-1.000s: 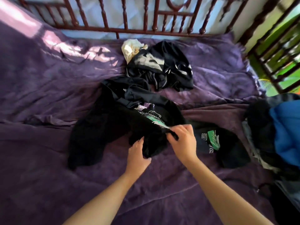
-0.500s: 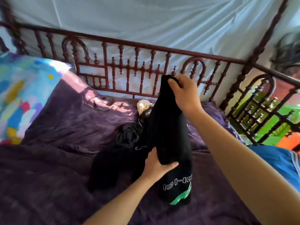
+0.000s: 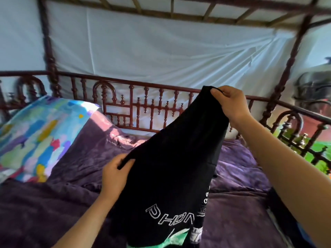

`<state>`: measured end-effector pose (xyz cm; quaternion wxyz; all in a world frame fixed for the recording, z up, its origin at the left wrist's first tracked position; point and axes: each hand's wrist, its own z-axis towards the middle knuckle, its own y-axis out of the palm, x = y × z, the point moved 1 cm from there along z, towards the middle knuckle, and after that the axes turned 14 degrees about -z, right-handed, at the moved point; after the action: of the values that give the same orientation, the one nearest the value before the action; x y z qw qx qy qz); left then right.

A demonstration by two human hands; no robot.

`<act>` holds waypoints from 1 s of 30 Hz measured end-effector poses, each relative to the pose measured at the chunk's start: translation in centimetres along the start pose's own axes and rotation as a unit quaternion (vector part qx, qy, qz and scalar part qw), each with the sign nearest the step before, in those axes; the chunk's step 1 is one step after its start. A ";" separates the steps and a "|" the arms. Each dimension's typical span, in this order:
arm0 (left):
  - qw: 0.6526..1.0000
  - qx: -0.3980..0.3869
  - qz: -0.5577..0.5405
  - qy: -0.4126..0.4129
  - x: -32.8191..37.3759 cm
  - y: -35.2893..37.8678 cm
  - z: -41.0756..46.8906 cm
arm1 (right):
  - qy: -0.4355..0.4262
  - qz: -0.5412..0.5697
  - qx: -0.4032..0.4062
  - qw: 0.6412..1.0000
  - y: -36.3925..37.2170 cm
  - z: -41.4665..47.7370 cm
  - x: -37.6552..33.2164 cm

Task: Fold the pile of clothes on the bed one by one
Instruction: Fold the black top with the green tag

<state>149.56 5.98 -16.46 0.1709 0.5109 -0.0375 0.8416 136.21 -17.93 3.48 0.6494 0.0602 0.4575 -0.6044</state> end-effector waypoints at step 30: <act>1.000 -0.007 0.005 -0.005 9.6 -5.6 9.6 | 0.019 -0.069 -0.094 0.993 0.5 -1.2 6.4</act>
<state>155.51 11.38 -4.12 0.1702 0.5137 -0.0470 0.8396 135.05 -21.73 -1.67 0.6002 -0.0209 0.5277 -0.6007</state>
